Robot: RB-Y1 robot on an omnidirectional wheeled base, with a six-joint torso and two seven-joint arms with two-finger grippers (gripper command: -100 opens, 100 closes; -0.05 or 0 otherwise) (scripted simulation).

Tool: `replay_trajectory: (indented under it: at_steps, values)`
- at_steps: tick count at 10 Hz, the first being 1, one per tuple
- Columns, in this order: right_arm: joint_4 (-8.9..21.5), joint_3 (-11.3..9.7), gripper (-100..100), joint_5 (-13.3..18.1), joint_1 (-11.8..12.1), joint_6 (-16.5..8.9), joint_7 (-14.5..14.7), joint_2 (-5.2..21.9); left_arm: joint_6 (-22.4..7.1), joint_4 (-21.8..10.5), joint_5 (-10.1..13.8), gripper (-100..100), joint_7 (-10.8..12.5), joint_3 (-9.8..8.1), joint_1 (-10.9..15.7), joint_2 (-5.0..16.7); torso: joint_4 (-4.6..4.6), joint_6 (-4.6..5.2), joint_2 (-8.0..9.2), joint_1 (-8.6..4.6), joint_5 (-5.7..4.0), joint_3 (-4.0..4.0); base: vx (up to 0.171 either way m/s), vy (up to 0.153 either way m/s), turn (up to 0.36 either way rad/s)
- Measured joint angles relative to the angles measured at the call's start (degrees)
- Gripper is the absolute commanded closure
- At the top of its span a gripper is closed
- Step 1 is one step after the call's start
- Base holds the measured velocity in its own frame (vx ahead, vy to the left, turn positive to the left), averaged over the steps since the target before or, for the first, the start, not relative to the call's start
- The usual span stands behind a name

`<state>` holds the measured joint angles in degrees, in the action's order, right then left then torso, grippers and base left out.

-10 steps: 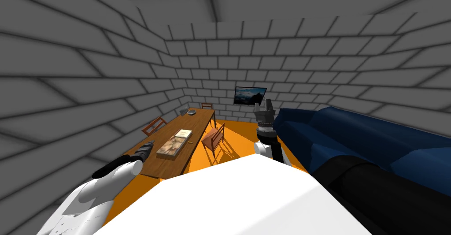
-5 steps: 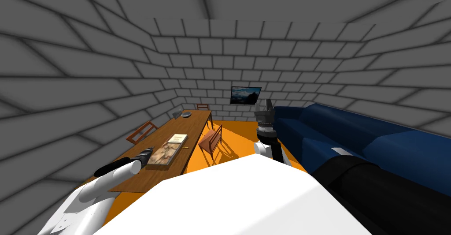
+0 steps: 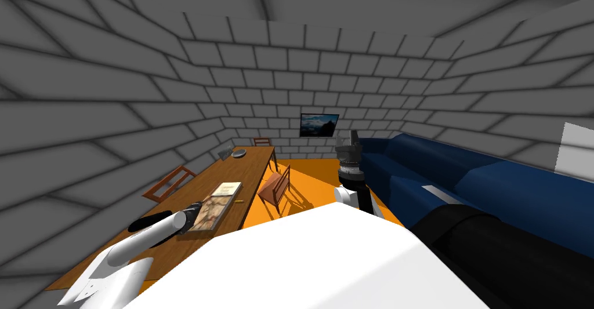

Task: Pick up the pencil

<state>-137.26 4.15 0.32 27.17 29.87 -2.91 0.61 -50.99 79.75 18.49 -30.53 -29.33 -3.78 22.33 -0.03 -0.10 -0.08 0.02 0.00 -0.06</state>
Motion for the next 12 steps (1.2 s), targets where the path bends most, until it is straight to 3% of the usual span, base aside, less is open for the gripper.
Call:
replay_trajectory:
  at_steps: [5,9,12]
  values:
    - [0.0,0.0,0,0.0,0.0,0.0,0.0,0.0,-7.38,-5.52,1.11,-100,-1.8,-1.73,1.92,0.08,-0.02,0.05,-0.13,0.07,0.01,-0.07,0.049,0.034,-0.148]
    - [0.0,0.0,0,0.0,0.0,0.0,0.0,0.0,-11.31,-9.75,1.62,-100,-2.79,-2.5,3.09,0.03,0.0,-0.02,-0.01,-0.01,0.0,-0.01,0.037,0.032,-0.108]
    - [0.0,0.0,0,0.0,0.01,0.0,0.0,0.0,-14.61,-14.89,2.22,-100,-3.94,-3.29,4.87,0.13,-0.03,-0.01,-0.11,0.1,0.02,-0.06,0.05,0.051,-0.177]
